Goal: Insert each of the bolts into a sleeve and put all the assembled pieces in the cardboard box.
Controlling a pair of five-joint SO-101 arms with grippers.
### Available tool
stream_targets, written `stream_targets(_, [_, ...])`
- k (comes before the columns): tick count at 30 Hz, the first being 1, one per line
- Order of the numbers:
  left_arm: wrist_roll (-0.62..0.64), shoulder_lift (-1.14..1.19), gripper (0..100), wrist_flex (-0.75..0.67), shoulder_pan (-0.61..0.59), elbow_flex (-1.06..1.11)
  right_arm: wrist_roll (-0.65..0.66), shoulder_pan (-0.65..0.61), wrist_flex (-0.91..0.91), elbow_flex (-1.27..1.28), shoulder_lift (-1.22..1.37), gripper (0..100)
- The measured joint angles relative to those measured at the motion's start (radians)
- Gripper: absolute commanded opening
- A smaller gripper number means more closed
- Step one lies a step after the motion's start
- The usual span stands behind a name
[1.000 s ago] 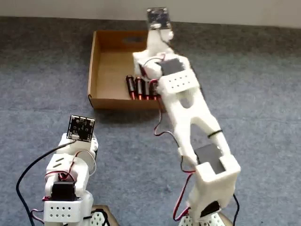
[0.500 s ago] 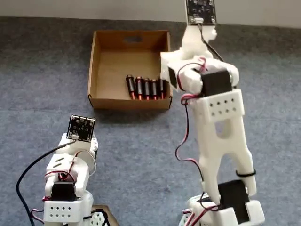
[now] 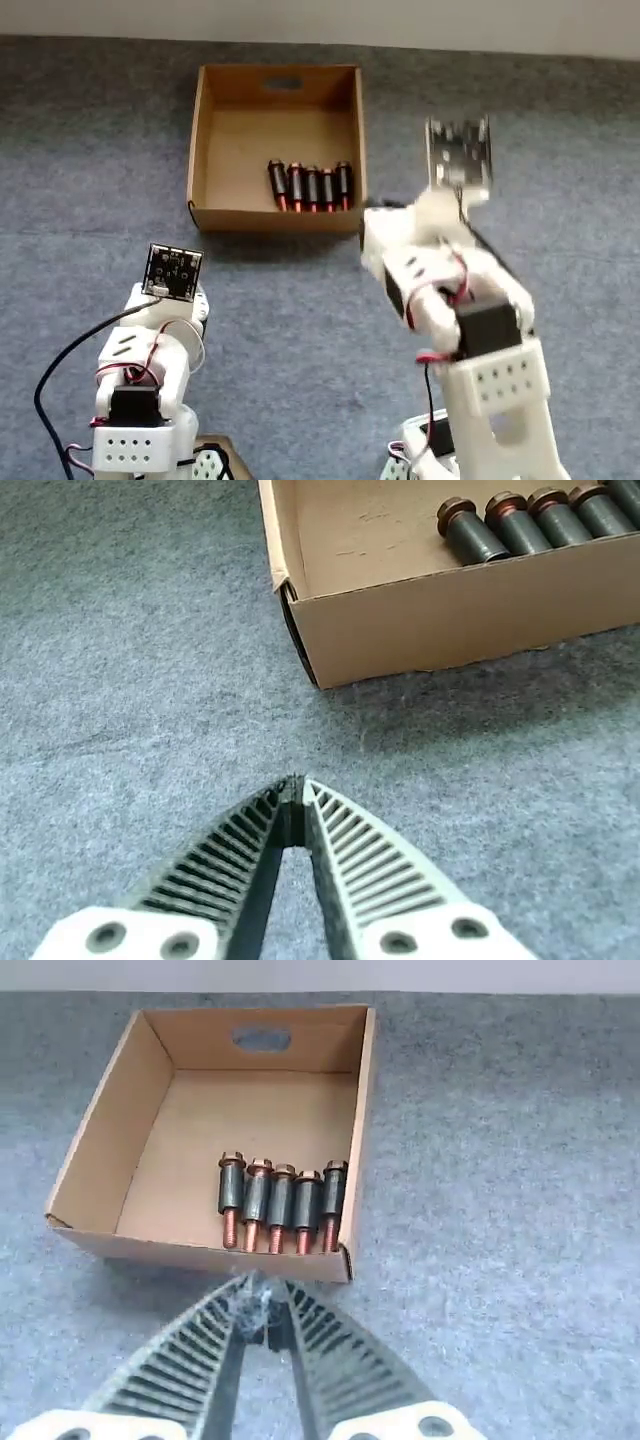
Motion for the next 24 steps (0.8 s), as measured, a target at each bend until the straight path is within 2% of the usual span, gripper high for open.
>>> stream_targets(6, [0.0, 0.0, 1, 0.0, 0.0, 0.0, 0.155, 0.0, -0.083, 0.445, -0.334, 0.9])
stream_targets(15, [0.0, 0.0, 1, 0.0, 0.0, 0.0, 0.181, 0.0, -0.086, 0.881, -0.813, 0.9])
stream_targets(18, [0.0, 0.0, 1, 0.0, 0.0, 0.0, 0.181, 0.0, -0.086, 0.991, -0.824, 0.9])
stream_targets(24, [0.0, 0.0, 1, 0.0, 0.0, 0.0, 0.181, 0.0, -0.091, 1.003, -0.847, 0.9])
